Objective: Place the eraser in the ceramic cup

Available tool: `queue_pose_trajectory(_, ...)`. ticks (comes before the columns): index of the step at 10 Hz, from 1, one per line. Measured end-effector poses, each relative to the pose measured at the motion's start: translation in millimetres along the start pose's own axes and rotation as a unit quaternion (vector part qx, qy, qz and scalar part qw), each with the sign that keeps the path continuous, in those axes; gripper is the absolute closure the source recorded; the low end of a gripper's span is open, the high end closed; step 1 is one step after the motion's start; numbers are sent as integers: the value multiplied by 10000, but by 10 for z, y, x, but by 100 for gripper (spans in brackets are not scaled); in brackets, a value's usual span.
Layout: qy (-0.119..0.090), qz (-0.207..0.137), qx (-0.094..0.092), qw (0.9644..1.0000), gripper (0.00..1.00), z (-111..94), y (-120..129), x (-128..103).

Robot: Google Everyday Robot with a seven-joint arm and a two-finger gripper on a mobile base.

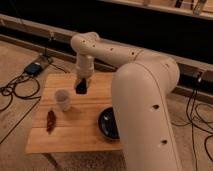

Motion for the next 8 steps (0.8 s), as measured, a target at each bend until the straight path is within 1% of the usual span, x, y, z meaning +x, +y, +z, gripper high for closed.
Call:
queue_pose_trajectory(2,19,-170,-300,9994,100,44,250,28)
queue_pose_trajectory(3,86,-241,-432,9987,100,68,356,81)
queue_pose_trajectory(5,311,-352,-658,9967,100,135,542,231)
queue_pose_trajectory(7,639,-396,-911,9930,100,189,697,393)
queue_pose_trajectory(8,741,-388,-1019,9913,100,200,750,425)
